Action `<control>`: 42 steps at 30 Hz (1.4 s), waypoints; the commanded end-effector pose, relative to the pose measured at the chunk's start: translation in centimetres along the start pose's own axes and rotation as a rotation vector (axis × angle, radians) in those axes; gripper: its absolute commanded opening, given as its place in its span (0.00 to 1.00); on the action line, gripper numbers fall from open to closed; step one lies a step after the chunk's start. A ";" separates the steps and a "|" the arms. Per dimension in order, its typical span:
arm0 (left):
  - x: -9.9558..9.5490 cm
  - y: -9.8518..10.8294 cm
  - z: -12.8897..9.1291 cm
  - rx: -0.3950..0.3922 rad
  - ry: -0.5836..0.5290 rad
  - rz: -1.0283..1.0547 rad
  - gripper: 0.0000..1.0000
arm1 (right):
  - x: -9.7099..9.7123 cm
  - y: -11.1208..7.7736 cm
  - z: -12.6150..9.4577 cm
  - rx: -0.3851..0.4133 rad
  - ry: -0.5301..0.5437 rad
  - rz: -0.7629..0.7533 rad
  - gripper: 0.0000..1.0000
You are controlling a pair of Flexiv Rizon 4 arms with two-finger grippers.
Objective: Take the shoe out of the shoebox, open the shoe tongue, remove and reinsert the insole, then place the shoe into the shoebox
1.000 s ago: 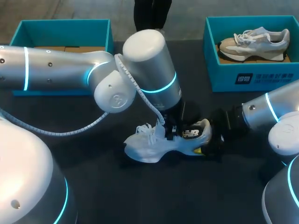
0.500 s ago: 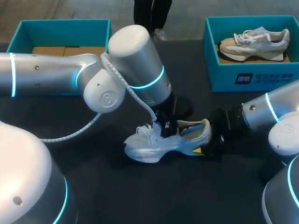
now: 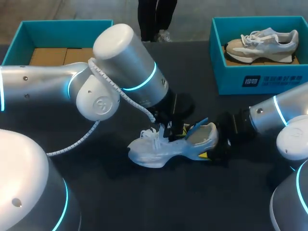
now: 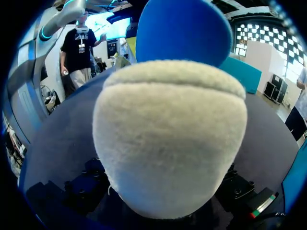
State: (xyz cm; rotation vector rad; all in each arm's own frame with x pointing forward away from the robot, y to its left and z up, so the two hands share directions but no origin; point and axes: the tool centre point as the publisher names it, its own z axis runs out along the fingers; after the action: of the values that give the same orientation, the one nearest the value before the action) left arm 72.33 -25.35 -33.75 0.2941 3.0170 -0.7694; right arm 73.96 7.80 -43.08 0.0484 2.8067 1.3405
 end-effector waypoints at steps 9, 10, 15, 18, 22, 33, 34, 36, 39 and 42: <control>-0.7 -2.7 0.5 0.026 0.000 0.044 0.00 | 0.0 -0.4 0.7 0.004 -0.001 0.000 0.00; -0.8 -2.8 0.5 0.033 0.001 0.046 0.00 | 0.0 -0.4 0.7 0.004 -0.001 0.000 0.00; -1.0 -3.4 1.0 0.044 0.004 0.048 0.00 | 0.0 -0.4 0.7 0.004 -0.001 0.000 0.00; -1.1 -3.3 1.5 0.050 0.016 0.041 0.00 | 0.0 -0.4 0.7 0.004 -0.001 0.000 0.00; -0.8 -3.3 1.7 0.069 0.026 0.021 0.34 | 0.0 -0.4 0.7 0.004 -0.001 0.000 0.00; 0.4 -3.9 0.7 0.119 -0.052 -0.064 0.65 | 0.0 -0.4 0.7 0.004 -0.001 0.000 0.00; 0.6 -3.9 0.8 0.118 -0.060 -0.067 0.66 | 0.0 -0.4 0.7 0.004 -0.001 0.000 0.00; 1.0 -4.0 0.8 0.120 -0.083 -0.076 0.62 | 0.0 -0.4 0.7 0.004 -0.001 0.000 0.00; 1.5 -3.8 0.8 0.130 -0.148 -0.089 0.63 | 0.0 -0.4 0.7 0.004 -0.001 0.000 0.00; 1.7 -3.7 0.8 0.141 -0.182 -0.098 0.58 | 0.0 -0.4 0.7 0.004 -0.001 0.000 0.00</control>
State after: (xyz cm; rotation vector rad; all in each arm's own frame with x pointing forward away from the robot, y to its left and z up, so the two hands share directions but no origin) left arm 70.74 -29.20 -32.55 0.1001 2.8814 -0.9599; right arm 73.96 7.80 -43.09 0.0484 2.8067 1.3407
